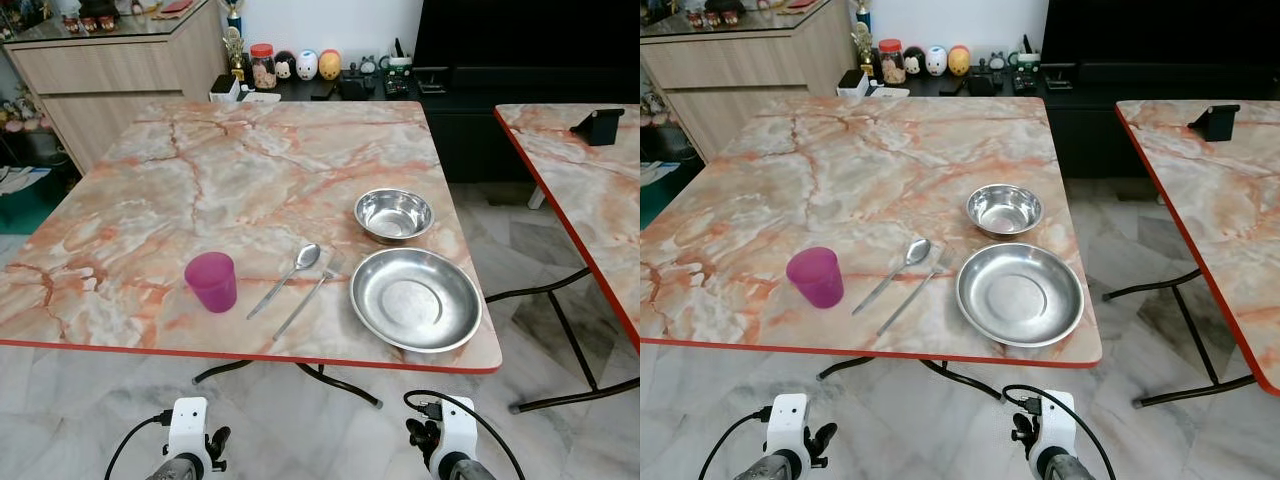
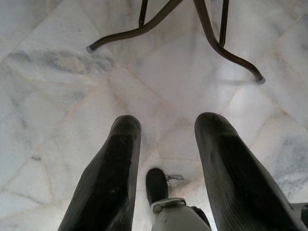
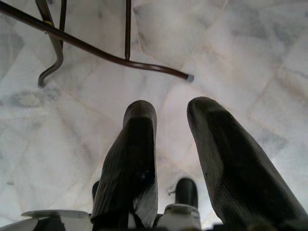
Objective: Setting the table
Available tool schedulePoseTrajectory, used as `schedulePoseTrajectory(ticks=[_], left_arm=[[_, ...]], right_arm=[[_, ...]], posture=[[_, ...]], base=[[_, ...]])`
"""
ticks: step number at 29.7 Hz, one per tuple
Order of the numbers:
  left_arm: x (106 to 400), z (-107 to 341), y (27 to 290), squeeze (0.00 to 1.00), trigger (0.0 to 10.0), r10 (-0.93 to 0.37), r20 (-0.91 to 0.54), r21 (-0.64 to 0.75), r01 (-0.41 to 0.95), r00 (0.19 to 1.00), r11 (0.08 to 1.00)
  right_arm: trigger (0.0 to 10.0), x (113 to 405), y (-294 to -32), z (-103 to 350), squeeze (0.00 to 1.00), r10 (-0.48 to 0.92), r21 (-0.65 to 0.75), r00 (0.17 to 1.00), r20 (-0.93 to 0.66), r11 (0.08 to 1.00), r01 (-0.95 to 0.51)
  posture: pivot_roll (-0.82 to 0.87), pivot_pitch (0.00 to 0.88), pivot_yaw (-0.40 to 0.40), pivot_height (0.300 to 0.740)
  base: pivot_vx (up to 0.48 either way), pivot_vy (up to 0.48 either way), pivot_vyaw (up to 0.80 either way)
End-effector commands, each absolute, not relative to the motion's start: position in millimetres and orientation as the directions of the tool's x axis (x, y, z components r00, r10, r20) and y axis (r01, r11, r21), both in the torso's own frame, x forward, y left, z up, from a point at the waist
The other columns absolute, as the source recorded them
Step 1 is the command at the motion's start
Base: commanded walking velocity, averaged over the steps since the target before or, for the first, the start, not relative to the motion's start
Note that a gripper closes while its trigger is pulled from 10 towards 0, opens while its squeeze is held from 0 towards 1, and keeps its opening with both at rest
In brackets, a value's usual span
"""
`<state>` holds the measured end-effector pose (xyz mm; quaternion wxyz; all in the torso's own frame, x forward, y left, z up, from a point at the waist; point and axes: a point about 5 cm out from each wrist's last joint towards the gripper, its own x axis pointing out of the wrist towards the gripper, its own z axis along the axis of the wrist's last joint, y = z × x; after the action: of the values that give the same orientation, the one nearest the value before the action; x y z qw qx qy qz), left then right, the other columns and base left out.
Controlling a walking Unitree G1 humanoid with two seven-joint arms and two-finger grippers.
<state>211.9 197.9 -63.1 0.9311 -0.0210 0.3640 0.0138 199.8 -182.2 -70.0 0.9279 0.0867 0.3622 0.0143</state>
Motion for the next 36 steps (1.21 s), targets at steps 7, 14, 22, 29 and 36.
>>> schedulePoseTrajectory(ticks=[7, 14, 22, 29, 36], left_arm=[[205.1, -66.5, 202.7, 0.00, 10.0, 0.023, -0.696, -0.023, -0.054, 0.717, 0.998], [203.7, -67.2, 204.9, 0.00, 10.0, 0.028, -0.704, -0.020, -0.059, 0.709, 0.998], [200.4, -67.8, 212.0, 0.00, 10.0, 0.036, -0.714, -0.008, -0.060, 0.700, 0.998], [194.7, -69.5, 218.1, 0.00, 10.0, 0.040, -0.722, -0.005, -0.063, 0.690, 0.998], [189.8, -70.0, 228.0, 0.00, 10.0, 0.051, -0.734, 0.001, -0.074, 0.677, 0.997]], right_arm=[[10.0, 187.1, -202.4, -67.5, 0.00, 0.072, 0.072, 0.782, -0.619, 0.997, -0.034], [10.0, 189.2, -208.6, -55.6, 0.00, 0.090, 0.005, 0.850, -0.520, 0.995, -0.102], [10.0, 172.3, -218.6, -15.3, 0.00, 0.091, -0.058, 0.942, -0.322, 0.992, -0.115], [10.0, 150.3, -216.4, 1.1, 0.00, 0.070, -0.061, 0.953, -0.295, 0.994, -0.092], [10.0, 178.4, -227.0, 41.7, 0.00, -0.105, 0.046, 0.972, -0.210, 0.992, 0.117]], posture=[[-0.10, 0.000, 0.023, 0.740], [-0.11, 0.000, 0.022, 0.740], [-0.11, 0.000, 0.025, 0.740], [-0.12, 0.000, 0.024, 0.740], [-0.14, 0.000, 0.027, 0.740]], base=[[0.000, 0.000, 0.00], [0.000, 0.000, 0.00], [0.000, 0.000, 0.00], [0.000, 0.000, 0.00], [0.000, 0.000, 0.00]])
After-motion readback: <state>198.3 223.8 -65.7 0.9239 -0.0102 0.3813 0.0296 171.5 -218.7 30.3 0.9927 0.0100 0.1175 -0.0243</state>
